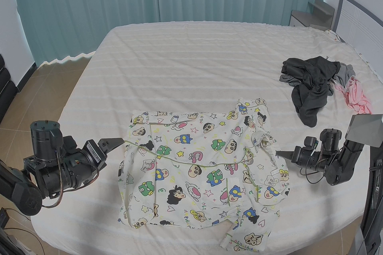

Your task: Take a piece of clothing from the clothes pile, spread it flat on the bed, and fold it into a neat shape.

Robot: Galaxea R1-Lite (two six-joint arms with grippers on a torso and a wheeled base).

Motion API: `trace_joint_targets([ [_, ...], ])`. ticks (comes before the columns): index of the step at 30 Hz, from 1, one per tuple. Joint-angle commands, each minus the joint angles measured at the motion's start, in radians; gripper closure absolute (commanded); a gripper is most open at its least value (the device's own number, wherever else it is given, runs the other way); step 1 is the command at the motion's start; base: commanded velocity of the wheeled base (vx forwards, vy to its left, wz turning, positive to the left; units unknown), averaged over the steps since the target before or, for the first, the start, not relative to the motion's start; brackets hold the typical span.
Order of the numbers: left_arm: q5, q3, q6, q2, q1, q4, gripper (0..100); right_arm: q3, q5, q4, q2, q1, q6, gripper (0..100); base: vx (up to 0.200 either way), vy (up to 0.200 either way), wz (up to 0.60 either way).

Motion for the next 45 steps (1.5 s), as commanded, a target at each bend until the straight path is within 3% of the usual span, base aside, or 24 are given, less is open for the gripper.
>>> trace_joint_targets([
  [1, 0.0, 0.001, -0.001, 0.005, 0.001, -0.001, 0, 0.007, -0.005, -0.007, -0.006, -0.026, -0.002, 100, 0.0, 0.0, 0.0],
  [12, 0.006, -0.001, 0.001, 0.005, 0.002, -0.001, 0, 0.027, -0.027, -0.025, -0.023, -0.14, -0.007, 100, 0.0, 0.0, 0.0],
  [45, 0.007, -0.003, 0.004, 0.026, 0.002, -0.001, 0, -0.097, -0.114, -0.015, 0.05, -0.241, -0.004, 100, 0.0, 0.0, 0.0],
])
